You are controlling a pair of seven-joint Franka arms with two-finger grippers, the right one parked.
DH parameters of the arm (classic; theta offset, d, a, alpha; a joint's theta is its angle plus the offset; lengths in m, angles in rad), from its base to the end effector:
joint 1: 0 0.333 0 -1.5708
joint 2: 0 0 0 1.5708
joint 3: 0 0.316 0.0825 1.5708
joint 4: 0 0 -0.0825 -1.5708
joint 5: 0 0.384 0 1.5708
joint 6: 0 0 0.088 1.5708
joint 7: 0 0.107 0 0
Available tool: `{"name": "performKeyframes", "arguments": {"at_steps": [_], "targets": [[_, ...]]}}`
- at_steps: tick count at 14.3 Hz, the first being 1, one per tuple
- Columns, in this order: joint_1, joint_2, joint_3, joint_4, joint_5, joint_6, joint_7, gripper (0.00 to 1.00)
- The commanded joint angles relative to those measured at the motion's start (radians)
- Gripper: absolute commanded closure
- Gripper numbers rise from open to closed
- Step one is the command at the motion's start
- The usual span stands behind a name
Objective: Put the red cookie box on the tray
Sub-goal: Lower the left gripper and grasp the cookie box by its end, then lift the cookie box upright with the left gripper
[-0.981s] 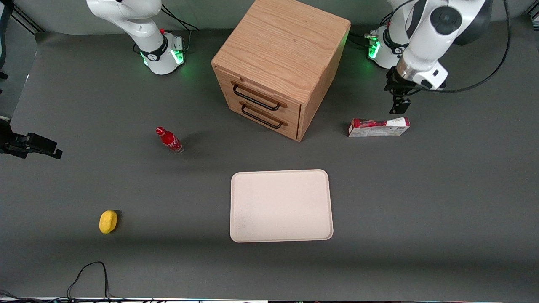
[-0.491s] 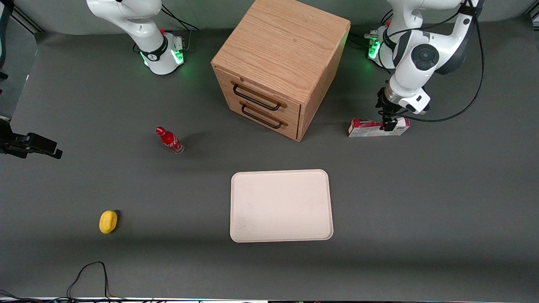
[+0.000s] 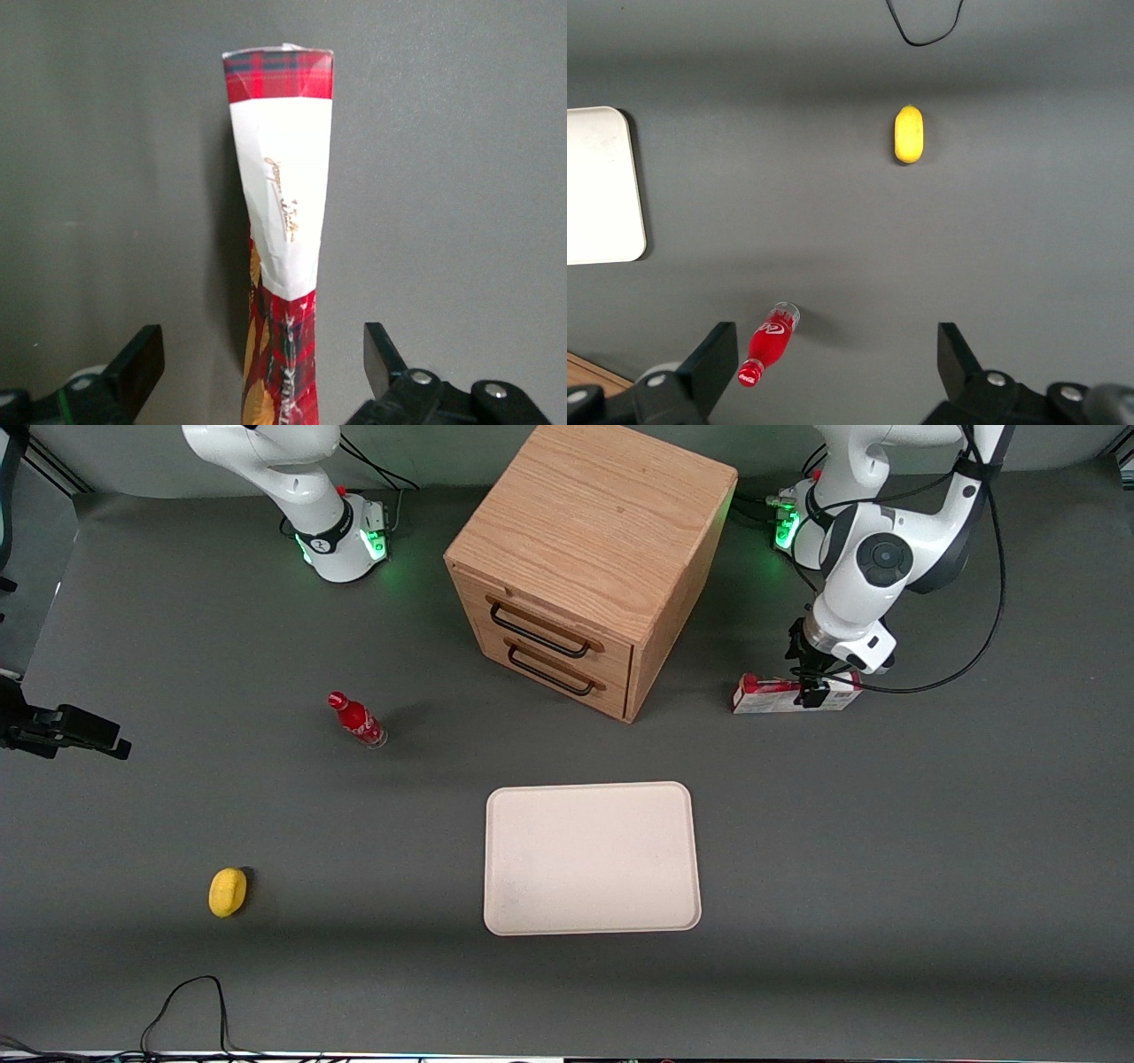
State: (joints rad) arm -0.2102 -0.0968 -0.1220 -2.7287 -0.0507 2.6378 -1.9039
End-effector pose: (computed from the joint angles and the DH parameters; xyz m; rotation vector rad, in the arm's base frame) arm 0.3784 -0.1280 0.2538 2.1627 2.2641 -0.0143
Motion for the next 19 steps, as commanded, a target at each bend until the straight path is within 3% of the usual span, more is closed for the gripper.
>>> {"name": "performKeyframes", "arguments": {"at_steps": [1, 3, 5, 9, 11, 16, 19], "targets": [[0.017, 0.029, -0.002, -0.011, 0.020, 0.053, -0.030, 0.01], [0.017, 0.032, -0.002, -0.011, 0.020, 0.057, -0.030, 0.03], [0.017, 0.038, -0.002, -0.011, 0.020, 0.059, -0.030, 0.13], [0.018, 0.040, -0.002, -0.011, 0.020, 0.059, -0.030, 0.80], [0.018, 0.039, -0.002, -0.009, 0.020, 0.057, -0.029, 1.00], [0.020, 0.017, 0.002, 0.003, 0.020, 0.034, -0.024, 1.00], [0.032, -0.023, 0.004, 0.088, 0.022, -0.109, -0.026, 1.00]]}}
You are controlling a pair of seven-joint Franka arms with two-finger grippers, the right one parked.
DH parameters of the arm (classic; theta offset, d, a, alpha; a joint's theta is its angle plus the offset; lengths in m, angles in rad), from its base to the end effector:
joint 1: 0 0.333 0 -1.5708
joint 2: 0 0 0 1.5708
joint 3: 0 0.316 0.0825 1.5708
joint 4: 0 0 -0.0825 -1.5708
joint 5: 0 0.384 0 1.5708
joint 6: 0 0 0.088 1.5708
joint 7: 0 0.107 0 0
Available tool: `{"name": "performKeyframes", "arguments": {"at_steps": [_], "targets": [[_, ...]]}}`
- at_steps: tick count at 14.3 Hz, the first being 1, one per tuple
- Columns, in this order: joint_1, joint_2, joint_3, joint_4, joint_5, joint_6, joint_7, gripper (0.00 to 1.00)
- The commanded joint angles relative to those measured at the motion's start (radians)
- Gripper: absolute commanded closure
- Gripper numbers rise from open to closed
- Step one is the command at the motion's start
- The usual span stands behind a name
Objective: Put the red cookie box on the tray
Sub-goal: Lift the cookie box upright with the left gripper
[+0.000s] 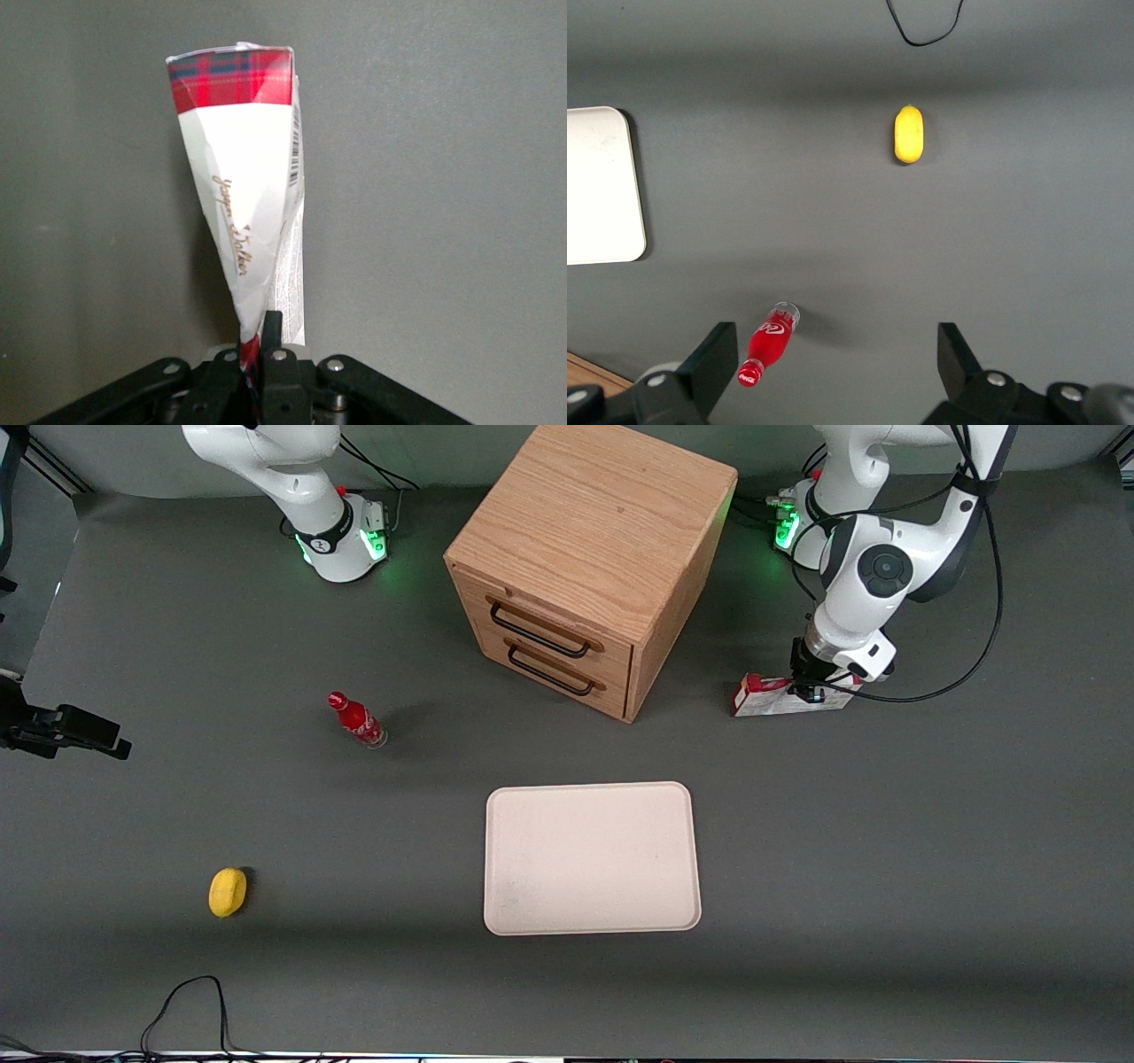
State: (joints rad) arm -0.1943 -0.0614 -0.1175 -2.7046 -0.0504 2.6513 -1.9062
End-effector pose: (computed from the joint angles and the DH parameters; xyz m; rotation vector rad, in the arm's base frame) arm 0.3887 -0.1231 0.2492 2.1345 2.2852 -0.0179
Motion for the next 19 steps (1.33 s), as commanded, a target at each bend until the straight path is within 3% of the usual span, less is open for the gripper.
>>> {"name": "performKeyframes", "arguments": {"at_steps": [1, 6, 10, 15, 19], "targets": [[0.032, -0.067, -0.001, 0.127, 0.024, -0.220, -0.022, 1.00], [0.094, -0.069, -0.001, 0.539, 0.060, -0.747, -0.013, 1.00], [0.096, -0.069, -0.002, 0.837, 0.072, -0.997, -0.007, 1.00], [0.098, -0.028, -0.001, 1.104, 0.076, -1.140, 0.090, 1.00], [0.093, 0.128, -0.002, 1.265, 0.098, -1.126, 0.176, 1.00]]}}
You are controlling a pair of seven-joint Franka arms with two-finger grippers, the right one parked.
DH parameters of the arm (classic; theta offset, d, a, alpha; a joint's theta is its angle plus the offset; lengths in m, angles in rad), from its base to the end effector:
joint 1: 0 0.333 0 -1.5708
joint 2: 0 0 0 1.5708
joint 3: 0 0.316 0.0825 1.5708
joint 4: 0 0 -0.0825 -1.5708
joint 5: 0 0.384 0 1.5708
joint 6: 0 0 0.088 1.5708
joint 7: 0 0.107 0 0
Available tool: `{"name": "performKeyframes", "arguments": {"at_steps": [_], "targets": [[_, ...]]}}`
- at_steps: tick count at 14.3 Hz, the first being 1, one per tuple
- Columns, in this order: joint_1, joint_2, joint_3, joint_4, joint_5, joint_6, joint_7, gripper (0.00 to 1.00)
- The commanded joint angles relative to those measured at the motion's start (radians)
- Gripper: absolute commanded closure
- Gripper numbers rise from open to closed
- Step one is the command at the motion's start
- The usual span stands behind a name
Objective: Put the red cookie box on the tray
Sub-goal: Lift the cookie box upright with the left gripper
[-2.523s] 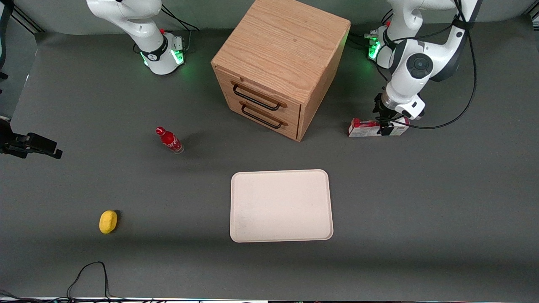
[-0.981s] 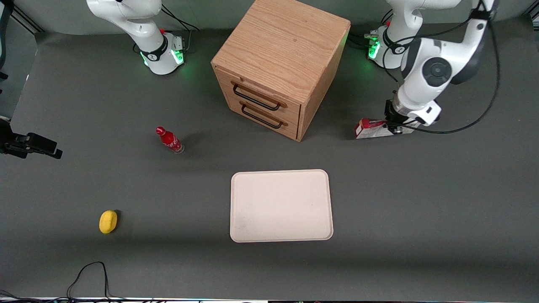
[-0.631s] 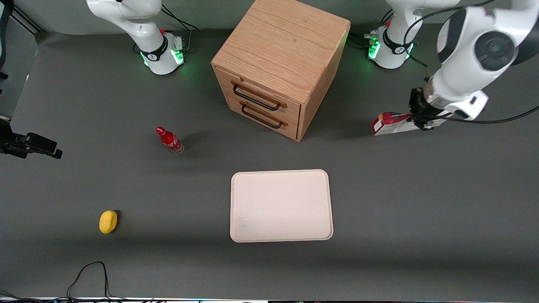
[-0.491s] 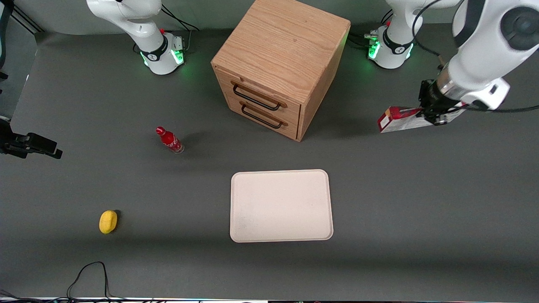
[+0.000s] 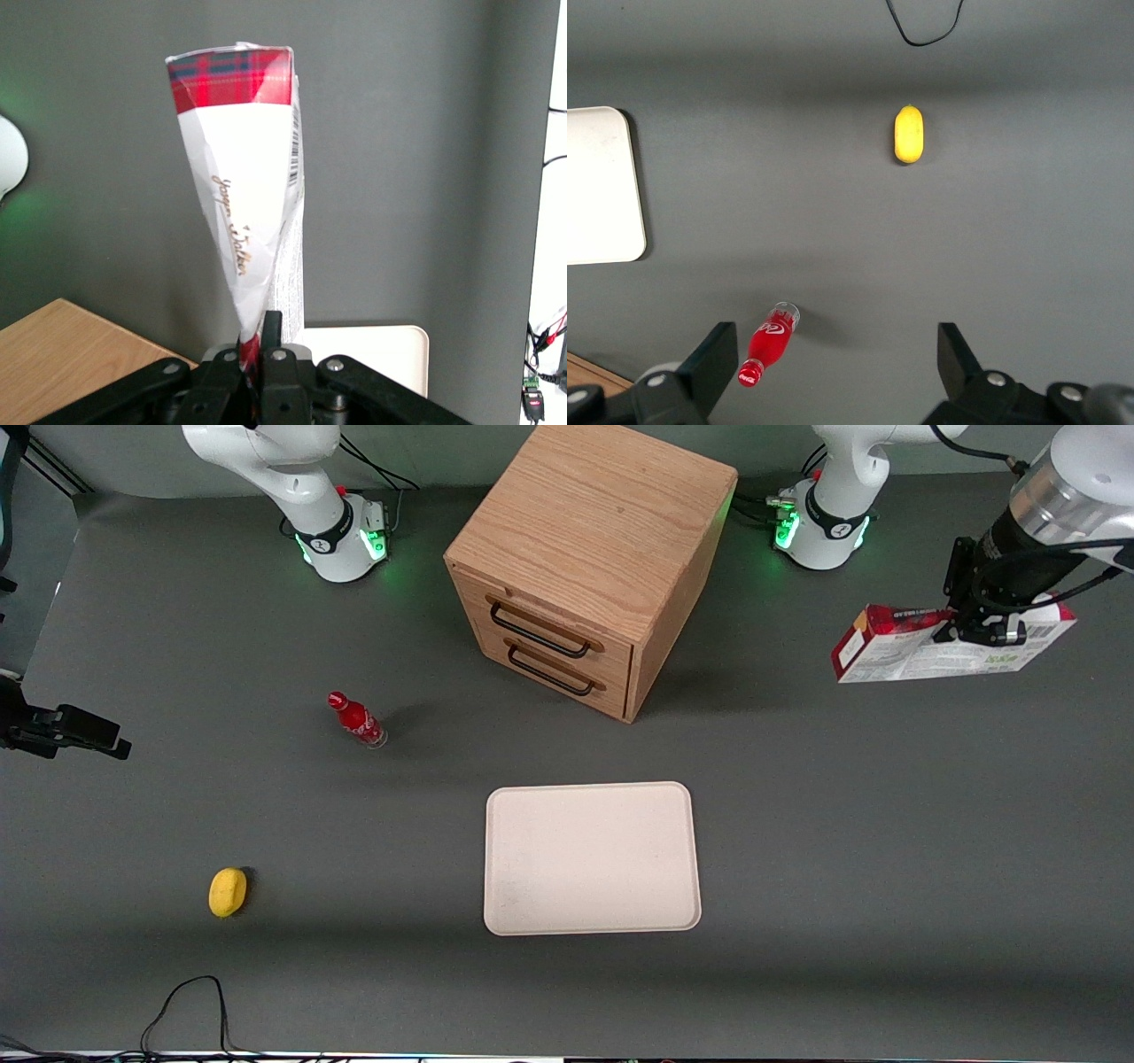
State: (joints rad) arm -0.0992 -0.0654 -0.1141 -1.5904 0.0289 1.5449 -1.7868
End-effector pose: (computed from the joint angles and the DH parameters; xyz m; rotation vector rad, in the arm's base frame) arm 0.5199 -0.1116 0.6483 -2.2143 -2.2230 -0.0645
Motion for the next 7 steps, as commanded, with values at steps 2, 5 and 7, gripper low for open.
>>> {"name": "performKeyframes", "arguments": {"at_steps": [2, 5, 7], "targets": [[-0.004, 0.247, -0.009, 0.277, 0.014, -0.022, 0.104, 1.00], [-0.022, 0.350, -0.015, 0.397, 0.005, -0.017, 0.313, 1.00], [-0.046, 0.401, -0.044, 0.437, 0.003, 0.001, 0.423, 1.00]]}}
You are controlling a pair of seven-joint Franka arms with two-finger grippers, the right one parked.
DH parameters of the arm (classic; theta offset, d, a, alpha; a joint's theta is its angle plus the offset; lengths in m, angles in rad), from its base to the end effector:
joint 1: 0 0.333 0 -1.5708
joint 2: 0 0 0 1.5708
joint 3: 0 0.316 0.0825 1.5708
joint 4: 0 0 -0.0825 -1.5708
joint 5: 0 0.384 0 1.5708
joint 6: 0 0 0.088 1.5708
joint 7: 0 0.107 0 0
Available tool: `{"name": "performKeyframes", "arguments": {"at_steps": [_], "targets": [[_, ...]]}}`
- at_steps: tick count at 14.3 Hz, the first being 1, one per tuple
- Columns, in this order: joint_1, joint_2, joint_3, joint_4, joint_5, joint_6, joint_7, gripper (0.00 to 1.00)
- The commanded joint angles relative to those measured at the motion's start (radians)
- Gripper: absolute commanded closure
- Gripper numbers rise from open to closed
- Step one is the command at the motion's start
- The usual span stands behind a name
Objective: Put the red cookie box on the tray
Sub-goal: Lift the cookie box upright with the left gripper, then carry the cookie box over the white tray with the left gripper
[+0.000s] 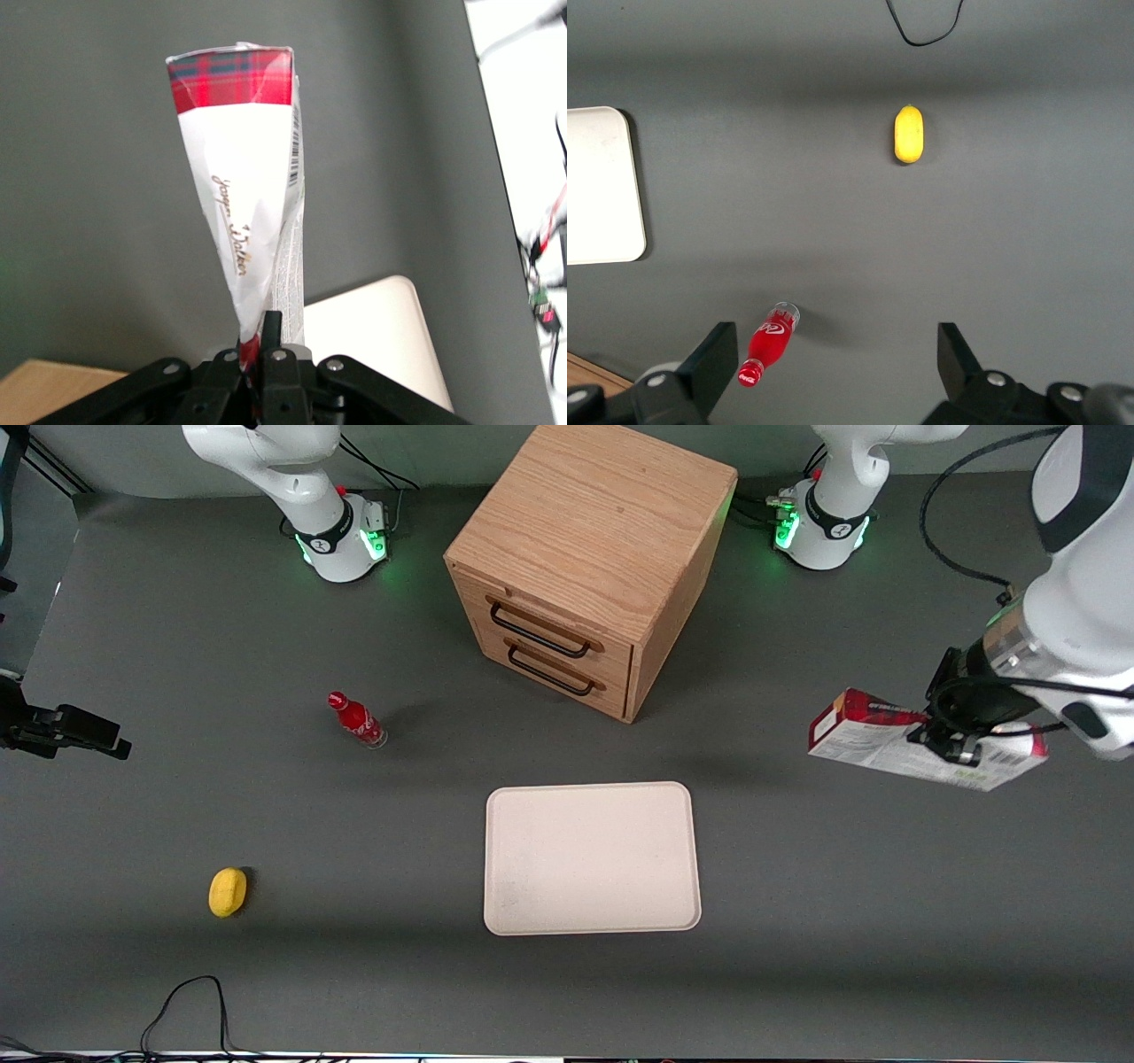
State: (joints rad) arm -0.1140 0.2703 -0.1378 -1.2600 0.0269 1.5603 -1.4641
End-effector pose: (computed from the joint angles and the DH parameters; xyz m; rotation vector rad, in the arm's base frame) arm 0.6187 -0.1424 0.6105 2.5509 1.7801 0.0216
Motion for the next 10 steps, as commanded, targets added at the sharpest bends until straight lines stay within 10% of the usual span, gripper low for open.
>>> {"name": "performKeyframes", "arguments": {"at_steps": [1, 10], "targets": [[-0.039, 0.094, -0.047, 0.131, 0.013, -0.010, 0.144, 1.00], [-0.170, 0.216, -0.085, 0.263, 0.025, -0.011, 0.856, 1.00]]}}
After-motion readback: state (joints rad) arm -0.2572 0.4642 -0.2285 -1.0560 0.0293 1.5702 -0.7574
